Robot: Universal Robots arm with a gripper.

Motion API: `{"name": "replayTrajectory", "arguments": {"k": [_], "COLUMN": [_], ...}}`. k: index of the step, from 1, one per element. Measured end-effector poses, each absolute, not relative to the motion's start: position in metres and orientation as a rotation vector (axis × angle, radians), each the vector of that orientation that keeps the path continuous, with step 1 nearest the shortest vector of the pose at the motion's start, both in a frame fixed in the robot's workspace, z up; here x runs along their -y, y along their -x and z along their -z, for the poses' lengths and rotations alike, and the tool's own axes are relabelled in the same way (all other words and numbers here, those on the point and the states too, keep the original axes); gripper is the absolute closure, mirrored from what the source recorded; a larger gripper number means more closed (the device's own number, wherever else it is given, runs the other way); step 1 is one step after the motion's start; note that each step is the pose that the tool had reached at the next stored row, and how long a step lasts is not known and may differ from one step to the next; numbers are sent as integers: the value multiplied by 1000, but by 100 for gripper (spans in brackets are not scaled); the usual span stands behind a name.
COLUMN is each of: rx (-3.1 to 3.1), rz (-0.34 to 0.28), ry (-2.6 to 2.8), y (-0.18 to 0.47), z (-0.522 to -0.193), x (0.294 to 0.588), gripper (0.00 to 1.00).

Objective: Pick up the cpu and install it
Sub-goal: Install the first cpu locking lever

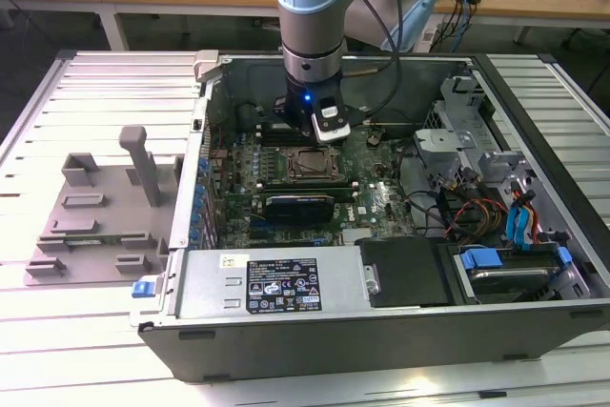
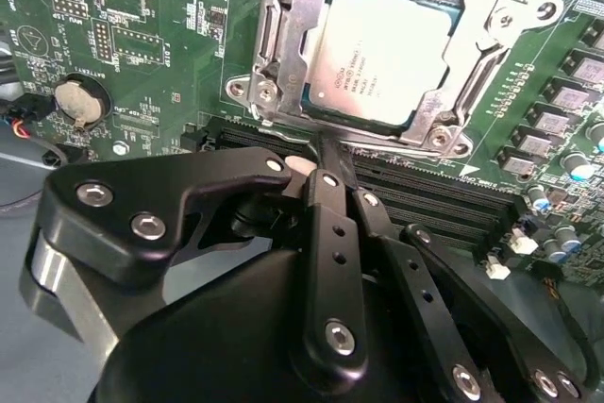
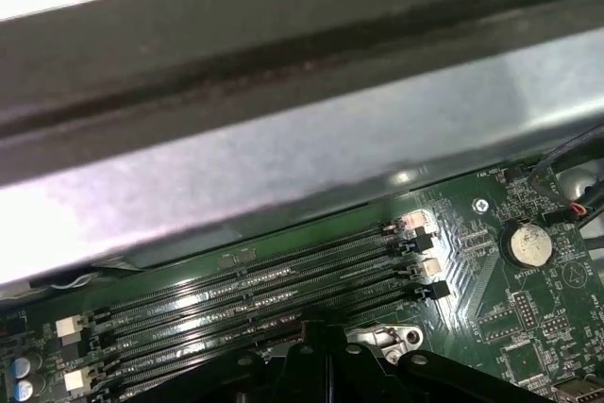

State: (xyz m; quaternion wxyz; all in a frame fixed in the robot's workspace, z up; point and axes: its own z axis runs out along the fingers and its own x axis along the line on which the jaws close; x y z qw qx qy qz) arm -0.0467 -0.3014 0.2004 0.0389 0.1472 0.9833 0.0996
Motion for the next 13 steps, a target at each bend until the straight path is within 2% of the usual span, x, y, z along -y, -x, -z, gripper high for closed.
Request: {"name": "replayTrajectory", "arguments": {"k": [13], "rx": [-3014], "rz": [-305], "ry": [-452], "y": [49], "z": [-205], "x": [299], "gripper": [89]}}
